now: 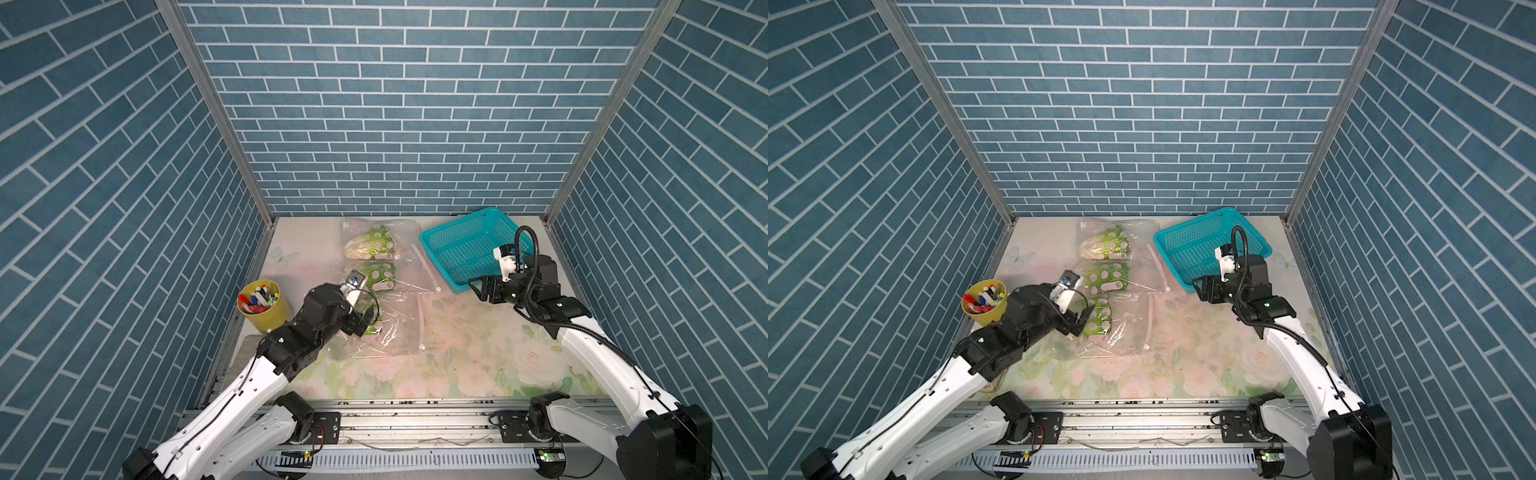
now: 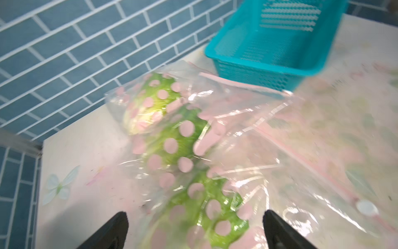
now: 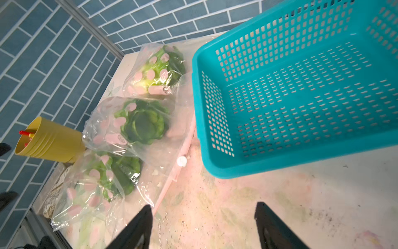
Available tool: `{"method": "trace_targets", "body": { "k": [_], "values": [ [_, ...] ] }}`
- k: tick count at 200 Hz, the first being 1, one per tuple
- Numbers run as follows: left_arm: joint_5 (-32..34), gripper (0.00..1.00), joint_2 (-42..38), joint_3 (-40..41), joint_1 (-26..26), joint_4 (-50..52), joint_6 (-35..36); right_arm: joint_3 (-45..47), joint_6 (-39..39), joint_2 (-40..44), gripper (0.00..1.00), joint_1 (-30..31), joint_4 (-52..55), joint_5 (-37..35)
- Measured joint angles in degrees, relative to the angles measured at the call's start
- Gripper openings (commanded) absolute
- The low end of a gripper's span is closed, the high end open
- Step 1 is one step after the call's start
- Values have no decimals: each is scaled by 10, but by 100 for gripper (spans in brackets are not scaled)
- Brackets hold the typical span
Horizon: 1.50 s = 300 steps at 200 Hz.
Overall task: Open the zip-top bag and take out the chinese cabbages
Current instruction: Adjust the zipper food storage bag at the center of the board.
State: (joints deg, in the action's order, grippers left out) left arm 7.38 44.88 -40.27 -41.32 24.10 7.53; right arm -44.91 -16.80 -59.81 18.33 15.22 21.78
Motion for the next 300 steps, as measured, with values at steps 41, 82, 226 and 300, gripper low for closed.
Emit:
{"method": "trace_targets", "body": {
  "k": [41,82,226,300],
  "values": [
    [44,85,43,24,-148,-24,24,82,85,83,72,47,-72,-21],
    [63,76,173,21,-219,-78,24,96,163,103,72,75,-116,-68],
    [49,60,233,83,-283,-220,1,113,228,166,71,96,-162,-204],
    [99,33,300,82,-286,-252,9,113,233,158,65,105,-161,-221]
  ]
}}
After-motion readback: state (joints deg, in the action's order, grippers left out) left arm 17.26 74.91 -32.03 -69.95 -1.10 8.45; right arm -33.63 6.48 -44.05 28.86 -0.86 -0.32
